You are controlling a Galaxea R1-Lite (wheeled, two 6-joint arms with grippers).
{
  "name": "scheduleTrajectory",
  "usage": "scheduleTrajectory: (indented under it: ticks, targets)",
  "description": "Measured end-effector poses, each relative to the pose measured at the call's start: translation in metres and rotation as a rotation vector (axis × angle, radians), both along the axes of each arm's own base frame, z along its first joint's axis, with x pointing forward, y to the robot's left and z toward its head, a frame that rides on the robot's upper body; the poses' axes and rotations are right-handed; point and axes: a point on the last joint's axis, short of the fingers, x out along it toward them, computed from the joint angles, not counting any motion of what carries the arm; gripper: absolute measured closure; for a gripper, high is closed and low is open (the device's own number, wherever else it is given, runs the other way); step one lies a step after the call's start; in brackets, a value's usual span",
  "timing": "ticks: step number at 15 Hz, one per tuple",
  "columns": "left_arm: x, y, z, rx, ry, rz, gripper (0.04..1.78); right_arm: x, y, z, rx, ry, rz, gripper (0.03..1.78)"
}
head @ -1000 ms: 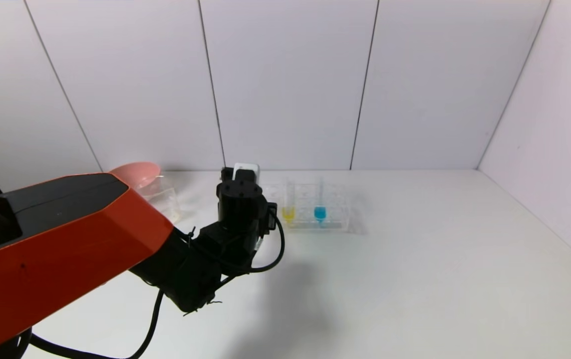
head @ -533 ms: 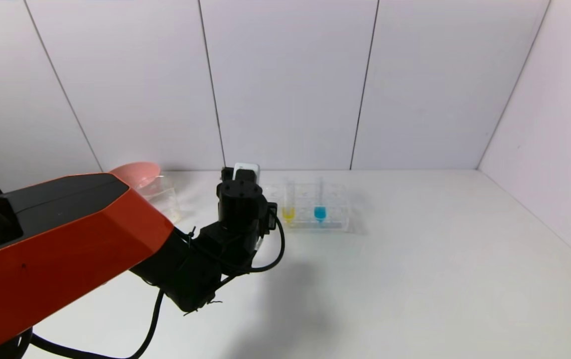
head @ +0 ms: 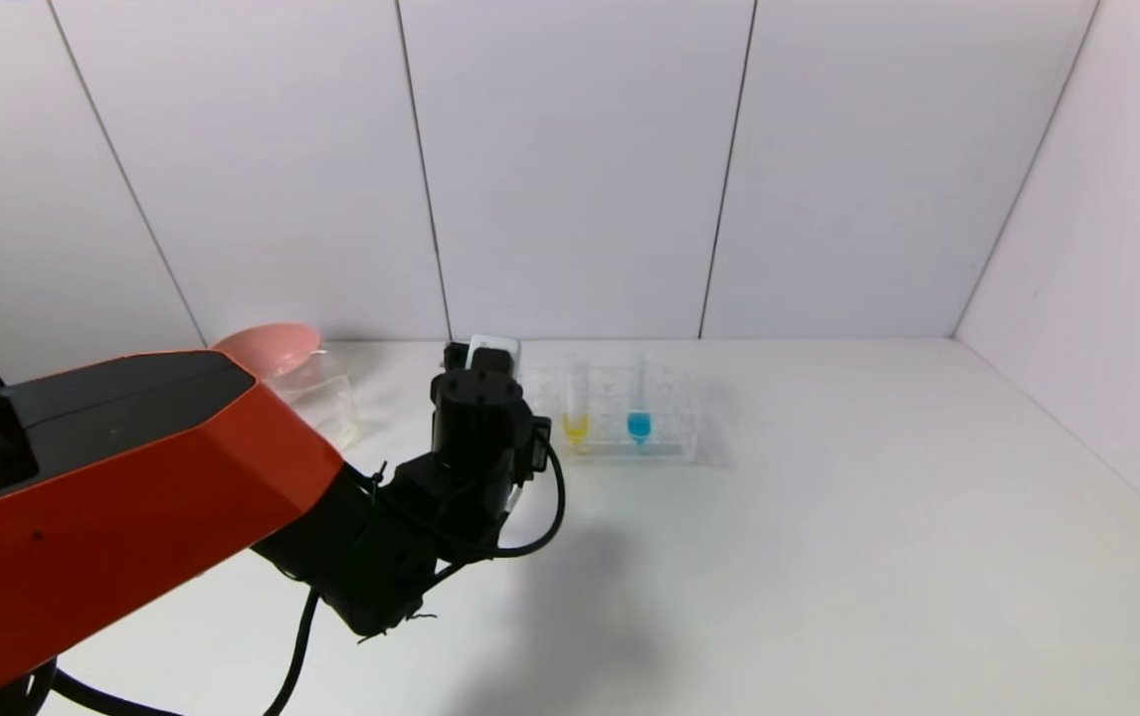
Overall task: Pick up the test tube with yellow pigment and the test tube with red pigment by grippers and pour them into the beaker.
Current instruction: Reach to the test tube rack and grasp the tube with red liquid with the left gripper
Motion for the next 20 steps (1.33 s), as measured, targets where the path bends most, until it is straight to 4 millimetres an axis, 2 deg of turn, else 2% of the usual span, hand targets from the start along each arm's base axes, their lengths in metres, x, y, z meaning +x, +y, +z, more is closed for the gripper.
scheduleTrajectory:
  ticks: [9, 20]
  targets:
    - [-0.0032, 0.0007, 0.0066, -0.022, -0.026, -0.01, 1.71, 0.0, 0.0, 0.0, 0.0, 0.0, 0.0, 0.1]
    - [-0.0069, -0.0006, 0.0039, -0.002, -0.001, -0.016, 1.71, 0.0, 0.0, 0.0, 0.0, 0.0, 0.0, 0.1]
